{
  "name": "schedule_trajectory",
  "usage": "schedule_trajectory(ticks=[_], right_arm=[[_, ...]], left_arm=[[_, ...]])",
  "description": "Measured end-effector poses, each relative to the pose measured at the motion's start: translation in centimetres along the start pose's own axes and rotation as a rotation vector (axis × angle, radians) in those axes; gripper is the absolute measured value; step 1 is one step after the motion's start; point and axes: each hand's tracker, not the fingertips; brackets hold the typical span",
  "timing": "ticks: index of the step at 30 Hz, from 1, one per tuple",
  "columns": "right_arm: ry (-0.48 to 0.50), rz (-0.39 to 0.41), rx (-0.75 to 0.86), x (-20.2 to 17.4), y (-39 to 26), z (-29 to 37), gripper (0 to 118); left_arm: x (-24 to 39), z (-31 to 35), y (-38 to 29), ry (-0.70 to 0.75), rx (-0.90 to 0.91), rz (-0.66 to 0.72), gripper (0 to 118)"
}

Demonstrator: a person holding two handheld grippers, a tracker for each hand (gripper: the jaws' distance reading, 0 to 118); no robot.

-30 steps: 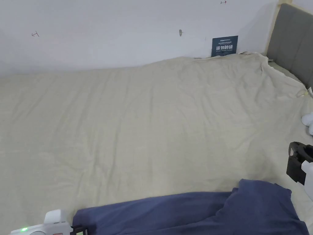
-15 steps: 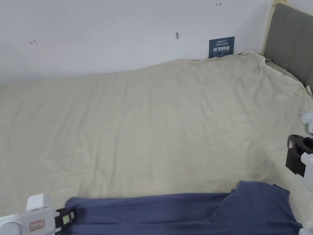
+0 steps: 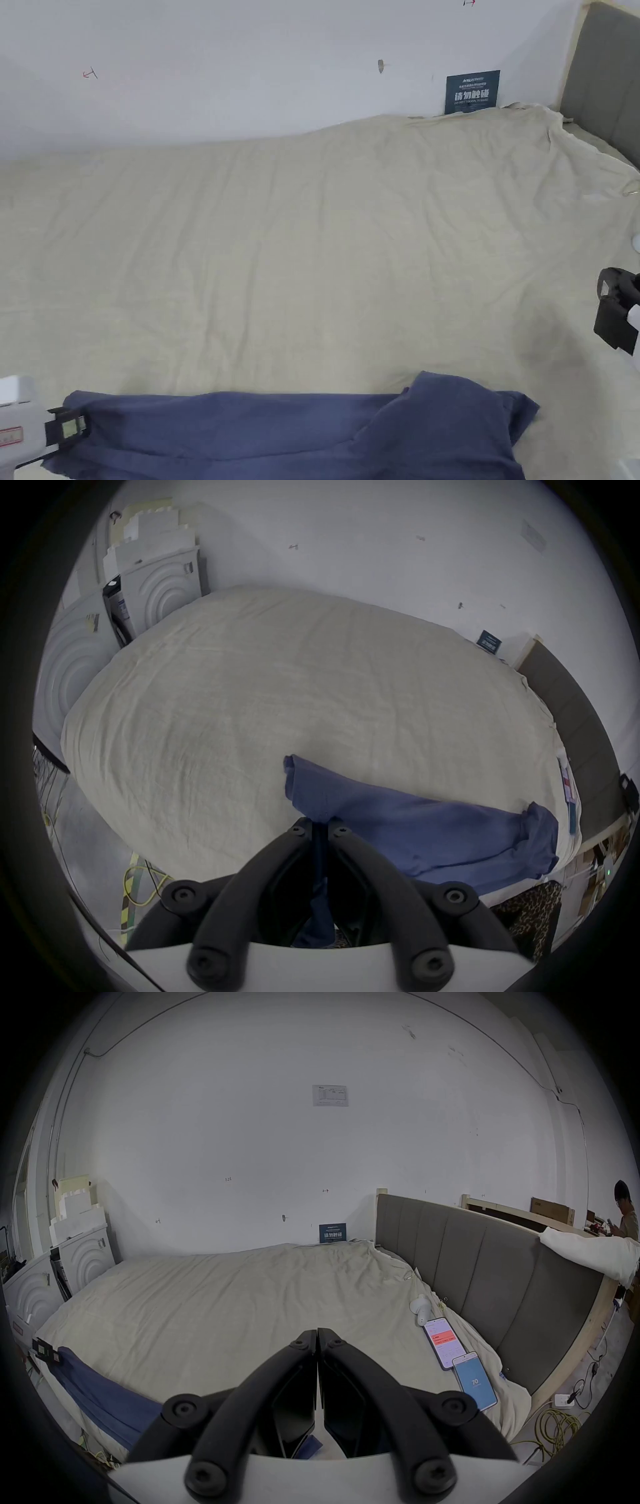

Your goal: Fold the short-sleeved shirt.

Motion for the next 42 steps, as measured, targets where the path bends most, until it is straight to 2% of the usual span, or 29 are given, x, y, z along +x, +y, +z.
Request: schedule_trajectory(ticks=[3, 8, 16, 20, 25, 26, 27, 30, 33, 34, 35, 38, 42], right_arm=[[0.003, -0.006, 0.001, 0.2, 0.0, 0.0, 0], [0.002, -0.003, 0.010, 0.3, -0.2, 0.7, 0], [0.006, -0.008, 0.003, 0.6, -0.5, 1.3, 0], [0.002, -0.006, 0.003, 1.2, -0.6, 1.5, 0], [-0.008, -0.014, -0.004, 1.9, -1.0, 1.7, 0], [-0.010, -0.015, -0.004, 2.0, -1.0, 1.8, 0], [-0.013, -0.016, -0.004, 2.1, -1.1, 1.8, 0], [-0.022, -0.023, -0.008, 2.6, -1.3, 1.8, 0], [-0.026, -0.031, -0.012, 2.8, -1.3, 1.9, 0], [-0.027, -0.031, -0.012, 2.9, -1.3, 1.9, 0], [-0.027, -0.031, -0.012, 2.9, -1.2, 2.0, 0], [-0.031, -0.037, -0.004, 3.1, -1.0, 2.1, 0], [-0.031, -0.059, 0.015, 3.3, -0.5, 2.3, 0]], left_arm=[[3.1, 1.2, 0.2, -0.114, 0.003, -0.016, 3], [10.1, 2.3, 0.5, -0.227, -0.008, -0.136, 3], [19.6, -2.2, -1.1, -0.374, -0.103, -0.210, 3], [23.8, -4.4, -3.2, -0.416, -0.159, -0.207, 3], [26.9, -8.5, -6.6, -0.350, -0.269, -0.280, 4], [27.0, -9.7, -7.2, -0.351, -0.268, -0.279, 7], [27.2, -10.2, -7.6, -0.347, -0.277, -0.279, 15], [27.5, -10.1, -8.1, -0.345, -0.289, -0.279, 63], [27.4, -9.1, -7.6, -0.365, -0.234, -0.269, 88], [27.3, -8.4, -7.3, -0.358, -0.208, -0.266, 100], [27.0, -7.7, -6.9, -0.359, -0.174, -0.266, 105], [25.4, -4.5, -5.7, -0.404, -0.048, -0.277, 106], [22.6, -0.8, -3.8, -0.394, 0.084, -0.217, 109]])
